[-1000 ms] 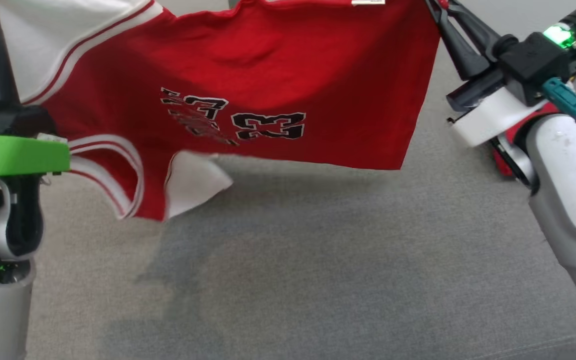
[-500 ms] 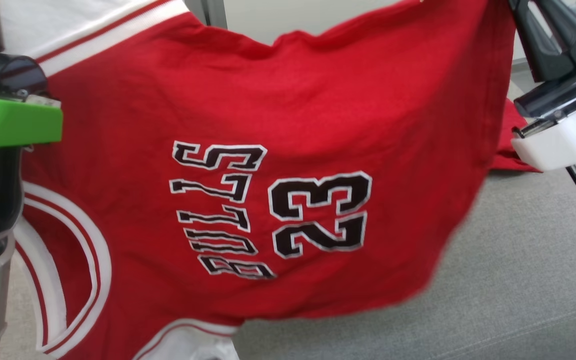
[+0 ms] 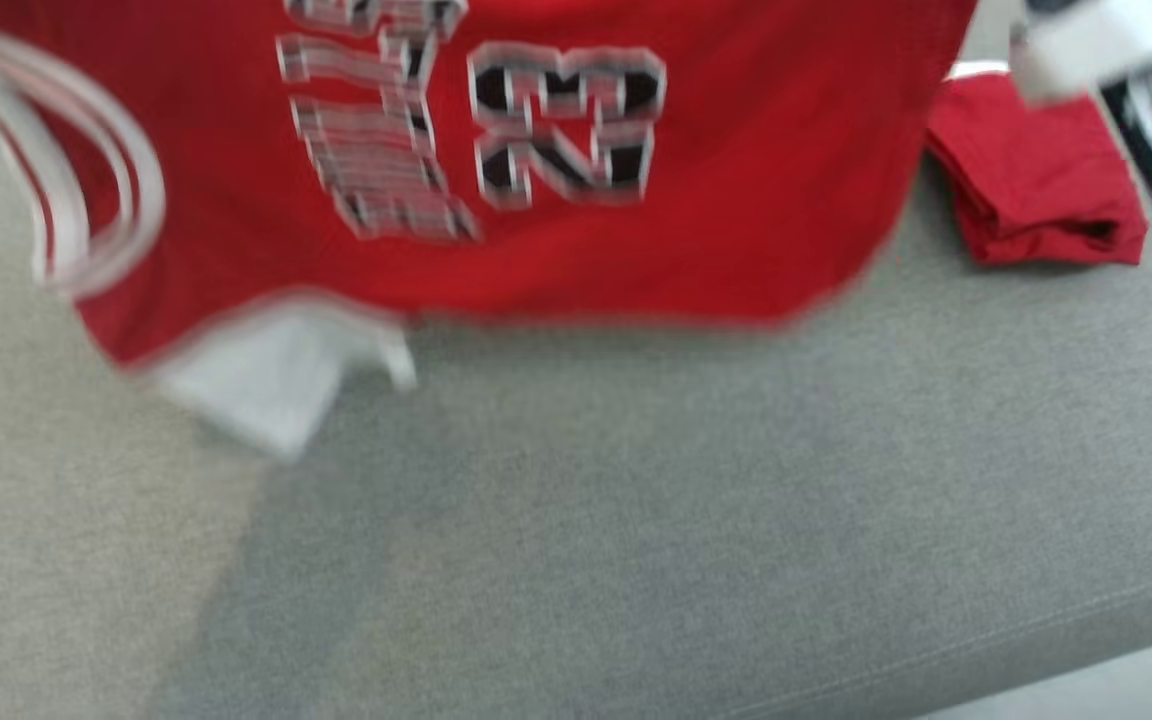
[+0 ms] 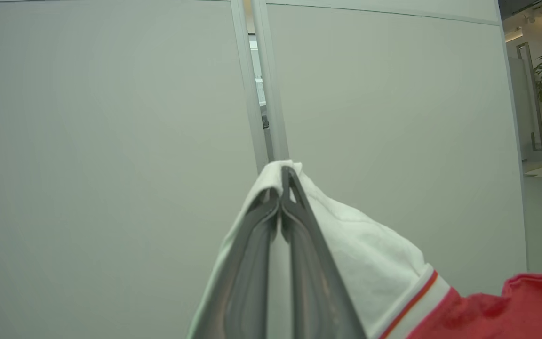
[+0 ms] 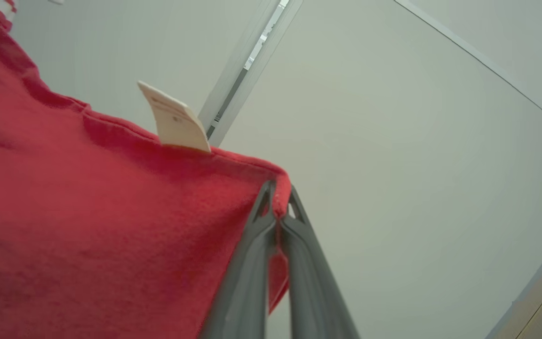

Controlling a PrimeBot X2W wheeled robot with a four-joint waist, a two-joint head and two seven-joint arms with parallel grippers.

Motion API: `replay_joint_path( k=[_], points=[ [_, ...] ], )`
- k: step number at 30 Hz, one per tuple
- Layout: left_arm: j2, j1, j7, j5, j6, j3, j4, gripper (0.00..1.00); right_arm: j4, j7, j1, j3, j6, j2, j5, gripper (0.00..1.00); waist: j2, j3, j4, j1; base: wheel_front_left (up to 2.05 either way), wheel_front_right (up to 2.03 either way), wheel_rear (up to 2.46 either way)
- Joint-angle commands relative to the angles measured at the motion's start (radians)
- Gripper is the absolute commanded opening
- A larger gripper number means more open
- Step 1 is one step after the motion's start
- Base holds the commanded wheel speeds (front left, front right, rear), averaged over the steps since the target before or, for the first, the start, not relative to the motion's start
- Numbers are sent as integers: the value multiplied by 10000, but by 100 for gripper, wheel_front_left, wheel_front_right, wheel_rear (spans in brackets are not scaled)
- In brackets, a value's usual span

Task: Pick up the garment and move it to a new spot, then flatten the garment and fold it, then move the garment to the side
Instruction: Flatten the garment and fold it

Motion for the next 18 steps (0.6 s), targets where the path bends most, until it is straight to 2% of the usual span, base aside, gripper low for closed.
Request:
replay_joint_path(
  k=[1,6,10,14,18],
  points=[
    [-91,-951,-184,352,-118,-133,653,0,667,-322,-908,125,-16,193,-314,0,-1,1548,1,0,0,0,0],
    [-608,-3491,-1169,1129,-187,-452,2750,0,2866,-1401,-3366,-143,-16,971,-1276,0,-1,2348,61,0,0,0,0],
    [-1140,-4683,-2109,1264,-334,-630,4110,0,4188,-1985,-4569,-686,-16,1492,-2123,0,-1,2929,265,0,0,0,0],
    [-1513,-4774,-2968,1053,-584,-653,5134,0,5019,-2262,-4721,-1155,-16,2025,-2897,0,-1,3472,490,0,0,0,0],
    [-1624,-4147,-3623,726,-888,-608,5567,0,4821,-2318,-4098,-1160,-16,2396,-3278,0,-1,3977,580,0,0,0,0]
  ],
)
